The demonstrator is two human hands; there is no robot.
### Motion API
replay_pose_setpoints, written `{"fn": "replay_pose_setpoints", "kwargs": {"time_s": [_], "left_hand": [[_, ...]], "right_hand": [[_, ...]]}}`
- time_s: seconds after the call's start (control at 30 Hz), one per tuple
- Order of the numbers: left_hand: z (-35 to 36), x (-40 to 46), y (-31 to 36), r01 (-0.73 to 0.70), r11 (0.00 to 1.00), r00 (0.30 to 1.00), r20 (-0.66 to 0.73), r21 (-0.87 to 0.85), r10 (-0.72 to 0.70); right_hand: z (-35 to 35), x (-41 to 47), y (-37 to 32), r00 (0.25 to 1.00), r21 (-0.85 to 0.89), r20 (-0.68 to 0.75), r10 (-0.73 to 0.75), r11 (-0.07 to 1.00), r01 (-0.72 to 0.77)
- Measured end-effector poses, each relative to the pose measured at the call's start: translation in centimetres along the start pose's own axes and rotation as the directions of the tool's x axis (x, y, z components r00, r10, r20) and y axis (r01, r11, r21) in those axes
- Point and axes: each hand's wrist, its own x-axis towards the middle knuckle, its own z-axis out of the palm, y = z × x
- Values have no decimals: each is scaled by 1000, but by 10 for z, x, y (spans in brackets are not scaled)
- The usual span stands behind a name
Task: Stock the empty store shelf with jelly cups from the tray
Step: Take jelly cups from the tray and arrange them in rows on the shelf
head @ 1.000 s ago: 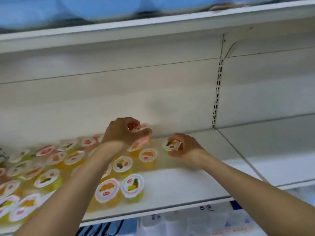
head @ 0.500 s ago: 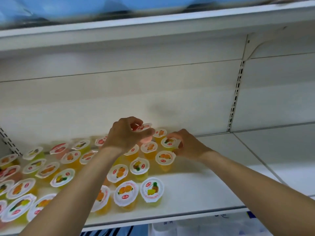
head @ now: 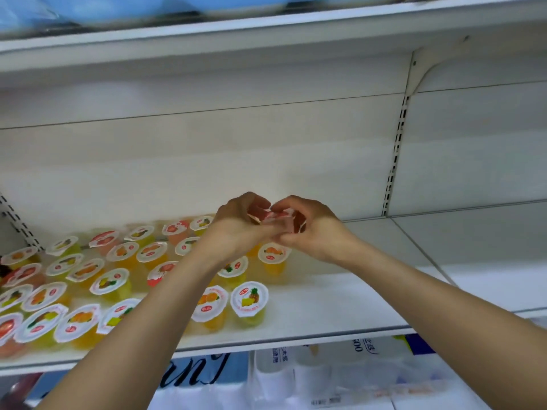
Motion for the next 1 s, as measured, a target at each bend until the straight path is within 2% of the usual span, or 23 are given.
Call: {"fn": "replay_pose_setpoints", "kwargs": {"time_s": [0.07, 0.17, 0.27, 0.33, 0.4, 0.57, 0.7, 0.8, 0.9, 1.0], "left_hand": [[-3, -17, -3, -66, 995, 996, 63, 69, 62], [-10, -37, -10, -157, 972, 980, 150, 176, 131], [-15, -49, -22, -107, 948, 969, 243, 300, 32], [-15, -57, -27, -76, 902, 951, 303, 424, -62], [-13, -62, -28, -91, 870, 940, 330, 485, -86], [-6, -67, -28, -116, 856, 970, 244, 503, -12], [-4, -69, -27, -130, 837, 971, 238, 532, -1], [-2, -70, -25, -143, 793, 977, 215, 592, 16], [9, -72, -15, -168, 804, 986, 92, 570, 141], [40, -78, 6, -276, 824, 945, -16, 494, 326]], "right_hand": [[-6, -13, 8, 1000, 21, 27, 8, 1000, -9], [-12, -32, 18, 986, -17, 165, 30, 999, -28], [-5, -42, 28, 973, -122, 228, 27, 992, 1], [2, -47, 33, 969, -127, 244, 45, 992, -14], [9, -51, 37, 962, -144, 264, 68, 989, -31], [19, -56, 35, 947, -173, 313, 66, 985, -12], [20, -58, 33, 940, -184, 335, 67, 983, -5], [13, -67, 27, 943, -269, 328, 62, 963, 30], [-8, -82, 23, 976, -413, 215, -19, 904, 108], [-37, -107, 28, 993, -510, 49, -110, 852, 120]]}}
